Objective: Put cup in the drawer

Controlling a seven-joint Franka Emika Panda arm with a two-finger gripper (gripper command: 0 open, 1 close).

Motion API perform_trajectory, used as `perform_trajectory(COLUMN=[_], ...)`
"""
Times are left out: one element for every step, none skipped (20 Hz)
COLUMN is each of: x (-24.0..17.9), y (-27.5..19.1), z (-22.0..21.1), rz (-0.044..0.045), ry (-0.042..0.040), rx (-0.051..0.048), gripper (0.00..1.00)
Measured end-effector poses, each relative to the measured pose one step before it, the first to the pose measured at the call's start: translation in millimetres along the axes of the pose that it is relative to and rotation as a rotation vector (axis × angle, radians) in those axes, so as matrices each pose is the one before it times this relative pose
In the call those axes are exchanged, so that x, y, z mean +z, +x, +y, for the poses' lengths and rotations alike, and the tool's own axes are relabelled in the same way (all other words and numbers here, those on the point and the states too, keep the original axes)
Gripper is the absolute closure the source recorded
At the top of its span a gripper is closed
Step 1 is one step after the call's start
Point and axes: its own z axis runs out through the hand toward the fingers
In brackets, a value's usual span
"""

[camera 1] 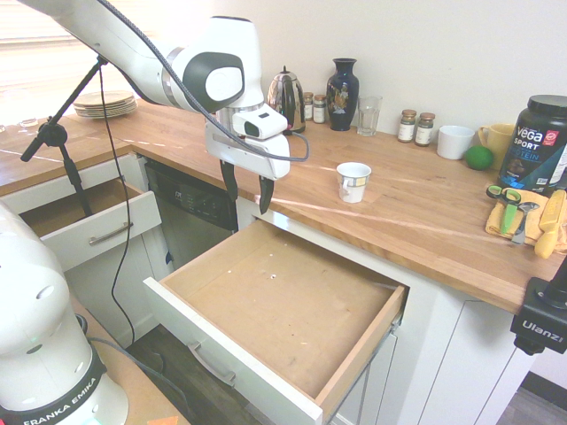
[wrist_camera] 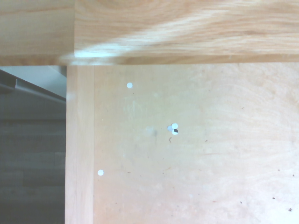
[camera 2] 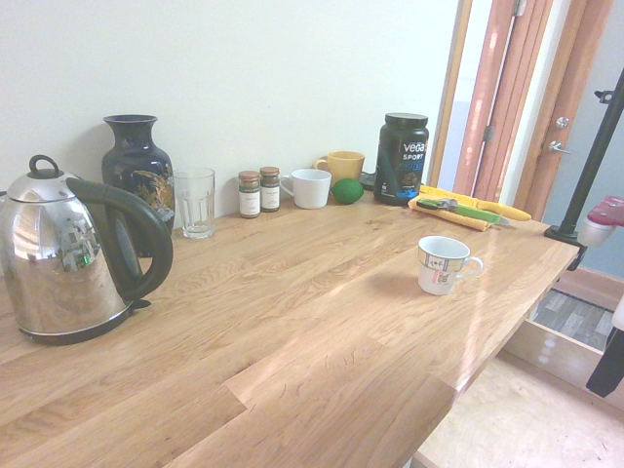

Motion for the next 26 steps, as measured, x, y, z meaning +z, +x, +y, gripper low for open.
perform_trajectory(x=[0.32,0.62,0.14,-0.84,-1.79,-1.91,-2.26,-2.29,-1.72,-1.68,-1.1,-1.16,-1.54,-1.09,-1.56,-2.25,-1.77,-1.72,-2.18,-2.43,-1.79,-1.19,-0.07,0.83,1.01,1.12], y=[0.0,0.04,0.59,2.36,3.74,4.74,6.03,6.31,6.09,6.59,7.2,7.74,8.23,7.12,6.74,5.95,4.95,4.45,4.17,4.45,4.93,5.06,5.48,5.94,6.43,6.28], z=[0.0,0.0,-0.09,-0.47,-0.95,-1.75,-2.2,-2.43,-2.69,-3.3,-3.84,-4.64,-6.42,-6.53,-6.98,-6.76,-5.87,-5.23,-4.4,-4.23,-4.24,-3.61,-3.3,-3.62,-4.04,-4.44], rz=[-0.00051,-0.00097,0.00115,0.00373,0.00462,0.00453,0.0062,0.00761,0.00524,0.00345,0.00303,0.0018,0.00041,-0.00098,0.00011,0.00021,-0.00001,-0.00142,-0.00068,0.00064,0.00267,0.00175,0.00148,0.00104,-0.00033,-0.00092], ry=[-0.00051,-0.00112,-0.00123,-0.00055,0.00138,0.002,0.00187,0.00104,0.00092,0.00073,-0.00333,-0.00521,-0.00151,-0.00413,-0.00306,-0.00031,0.00103,-0.00021,0.00028,0.00165,0.00406,0.00274,0.00225,0.00164,-0.00032,-0.00127], rx=[-0.00002,-0.00007,-0.00082,0.00022,0.00243,0.00322,0.00376,0.00344,0.00474,0.00417,0.00378,0.00517,0.00437,0.0027,0.00365,0.00421,0.004,0.00305,0.00371,0.00613,0.00666,0.00646,0.00673,0.00675,0.00567,0.00399], gripper=[0.0,0.0,0.0,0.0,0.0,0.0,0.0,0.0,0.0,0.0,0.0,0.0,0.0,0.0,0.0,0.0,0.0,0.0,0.0,0.0,0.0,0.0,0.0,0.0,0.0,0.0])
